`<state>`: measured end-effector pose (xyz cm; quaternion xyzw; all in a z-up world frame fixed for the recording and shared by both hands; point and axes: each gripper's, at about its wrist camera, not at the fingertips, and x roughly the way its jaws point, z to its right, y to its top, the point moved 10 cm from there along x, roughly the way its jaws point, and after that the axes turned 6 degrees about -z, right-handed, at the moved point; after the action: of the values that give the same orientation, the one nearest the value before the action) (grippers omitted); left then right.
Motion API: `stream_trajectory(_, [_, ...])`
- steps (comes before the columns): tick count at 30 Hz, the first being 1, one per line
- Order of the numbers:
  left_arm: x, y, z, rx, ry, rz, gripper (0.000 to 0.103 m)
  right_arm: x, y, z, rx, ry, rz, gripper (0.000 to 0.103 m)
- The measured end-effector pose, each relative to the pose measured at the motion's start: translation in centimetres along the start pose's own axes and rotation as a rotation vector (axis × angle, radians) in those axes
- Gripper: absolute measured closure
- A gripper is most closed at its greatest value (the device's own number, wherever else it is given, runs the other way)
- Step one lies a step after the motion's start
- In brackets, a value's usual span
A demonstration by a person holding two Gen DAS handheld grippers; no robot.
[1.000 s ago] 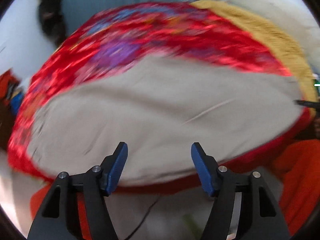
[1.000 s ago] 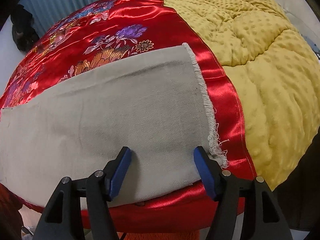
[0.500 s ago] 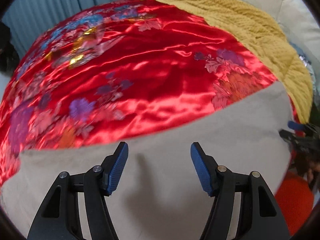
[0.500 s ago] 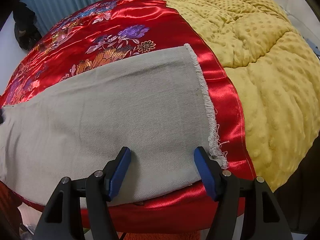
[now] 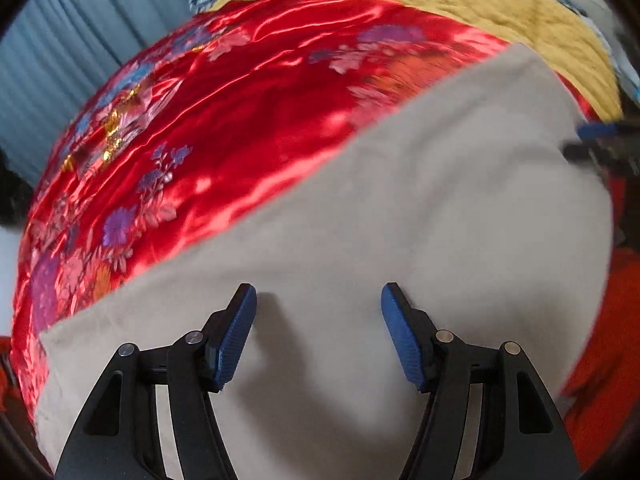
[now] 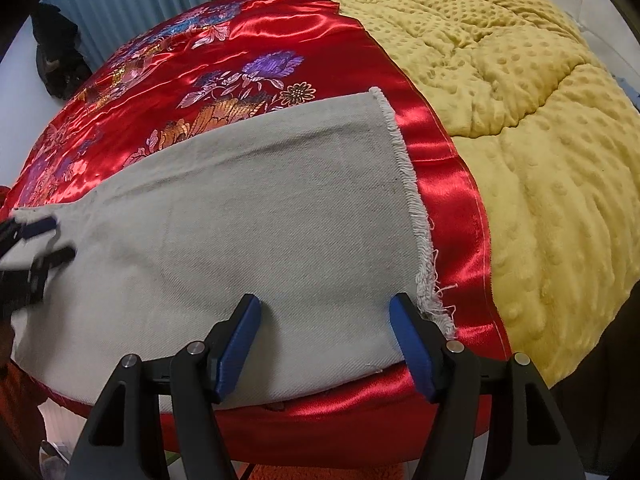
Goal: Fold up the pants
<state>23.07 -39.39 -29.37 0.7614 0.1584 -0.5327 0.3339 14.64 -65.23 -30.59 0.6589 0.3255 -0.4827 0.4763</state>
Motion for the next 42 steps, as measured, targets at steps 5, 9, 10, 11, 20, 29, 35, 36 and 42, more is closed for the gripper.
stream_trajectory(5, [-1.0,-2.0,1.1,-0.037,-0.005,0.023,0.036,0.0,0.0,0.0,0.003,-0.006,0.002,0.036])
stream_trajectory(9, [-1.4,-2.7,1.8,-0.06,-0.008,0.031,0.036,0.0,0.0,0.0,0.005,-0.006,0.0,0.035])
stream_trajectory(10, [-1.6,-2.9,2.0,-0.062,-0.012,0.033,0.036,0.0,0.0,0.0,0.006,-0.008,0.0,0.035])
stream_trajectory(11, [-1.7,-3.2,2.1,-0.063,-0.015,0.035,0.036,0.1,0.1,0.0,0.006,-0.008,-0.001,0.035])
stream_trajectory(20, [-2.3,-4.7,3.1,-0.028,-0.006,0.053,0.036,0.1,0.2,0.0,0.004,-0.022,-0.002,0.035])
stream_trajectory(29, [-3.2,-5.7,4.3,0.016,0.021,0.073,0.036,0.0,0.3,0.0,-0.001,-0.034,0.001,0.035])
stream_trajectory(35, [-4.4,-6.6,4.4,0.052,-0.032,0.085,0.036,-0.1,0.2,0.0,-0.011,-0.051,0.008,0.035])
stream_trajectory(36, [-4.8,-7.1,4.6,0.068,-0.058,0.081,0.034,-0.2,0.2,-0.1,-0.013,-0.054,0.009,0.035])
stream_trajectory(42, [-8.4,-10.9,2.4,0.055,-0.087,0.116,0.031,-1.3,0.1,0.1,-0.019,-0.064,0.056,0.035])
